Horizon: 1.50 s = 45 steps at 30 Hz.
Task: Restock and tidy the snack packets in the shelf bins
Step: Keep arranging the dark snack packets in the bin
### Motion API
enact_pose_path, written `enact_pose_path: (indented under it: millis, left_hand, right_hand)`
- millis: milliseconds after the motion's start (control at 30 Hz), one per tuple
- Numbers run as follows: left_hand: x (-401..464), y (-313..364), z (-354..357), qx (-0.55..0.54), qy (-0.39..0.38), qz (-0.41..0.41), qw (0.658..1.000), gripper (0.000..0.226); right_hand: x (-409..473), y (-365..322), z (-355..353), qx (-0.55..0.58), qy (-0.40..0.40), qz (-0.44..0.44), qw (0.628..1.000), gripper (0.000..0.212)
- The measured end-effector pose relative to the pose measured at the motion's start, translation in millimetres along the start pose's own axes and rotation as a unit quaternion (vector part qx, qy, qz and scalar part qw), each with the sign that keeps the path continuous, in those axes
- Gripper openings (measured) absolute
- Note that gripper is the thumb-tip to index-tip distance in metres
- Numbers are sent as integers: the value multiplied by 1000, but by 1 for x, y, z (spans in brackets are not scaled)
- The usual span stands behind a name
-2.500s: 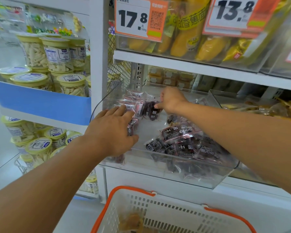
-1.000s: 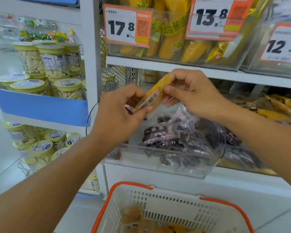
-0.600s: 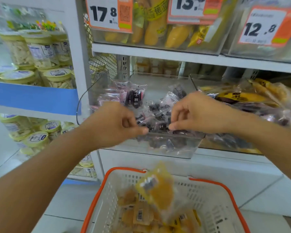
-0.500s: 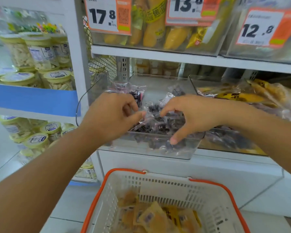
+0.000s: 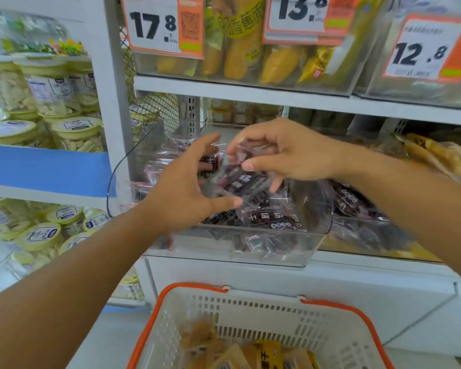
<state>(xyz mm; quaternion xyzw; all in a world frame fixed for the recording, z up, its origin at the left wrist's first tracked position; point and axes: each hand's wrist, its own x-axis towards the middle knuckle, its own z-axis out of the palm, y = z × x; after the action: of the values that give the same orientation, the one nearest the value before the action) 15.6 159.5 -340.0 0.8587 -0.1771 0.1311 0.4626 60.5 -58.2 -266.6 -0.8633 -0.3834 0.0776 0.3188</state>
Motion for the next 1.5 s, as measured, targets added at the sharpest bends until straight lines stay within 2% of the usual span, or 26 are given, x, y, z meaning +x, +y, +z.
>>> enact_pose_path:
  millis: [67,133,167,233,267,300,367,433,500,600,733,833,967,1067,1200,1400,1500]
  left_hand:
    - [3,2,1,-14,5,24,1000,88]
    - [5,5,1,-7,57,27,998,62]
    - [6,6,-2,-8,102,16,995,53]
    - [11,8,-16,-41,216,-19,975,47]
    - [12,9,-24,-75,259,-32,962,46]
    - [11,8,-31,-116,281,-42,952,44]
    - [8,6,-37,-177,264,-65,946,40]
    - [4,3,-33,-197,227,-83,950,41]
    - [1,3,-28,-194,205,-82,956,42]
    - [1,3,-27,-209,229,-69,948,41]
    - [3,1,-32,-231,309,-73,920,38]
    - [2,-4,-35,-232,315,-77,917,38]
    - [1,-5,-36,-241,314,-85,914,39]
    - [1,-4,-37,-260,319,-90,907,39]
    - [1,-7,-40,-253,328,-86,906,37]
    - [0,-8,-43,-215,307,-75,924,35]
    - [1,-9,-42,-200,288,-74,934,36]
  right_hand:
    - [7,-6,17,43,30,-39,998,28]
    - [13,-10,28,77,93,-56,991,20]
    - [17,-7,30,96,136,-38,985,18]
    - [27,2,32,92,205,49,973,38]
    - [34,9,35,33,198,100,975,51]
    - [41,17,39,-56,157,143,976,60]
    - [54,30,57,-186,40,214,958,61]
    - [66,39,74,-178,-8,244,953,54]
    - [73,44,82,-96,27,246,964,55]
    - [74,42,78,-2,76,204,976,55]
    - [72,42,60,-55,152,106,981,39]
    - [81,41,50,-142,201,34,969,40]
    - [97,38,58,-212,169,2,963,42]
    - [109,32,62,-281,125,7,952,25]
    - [122,21,55,-291,112,52,949,21]
    - [131,29,47,-349,82,92,929,14]
    - [130,40,60,-320,119,72,937,7]
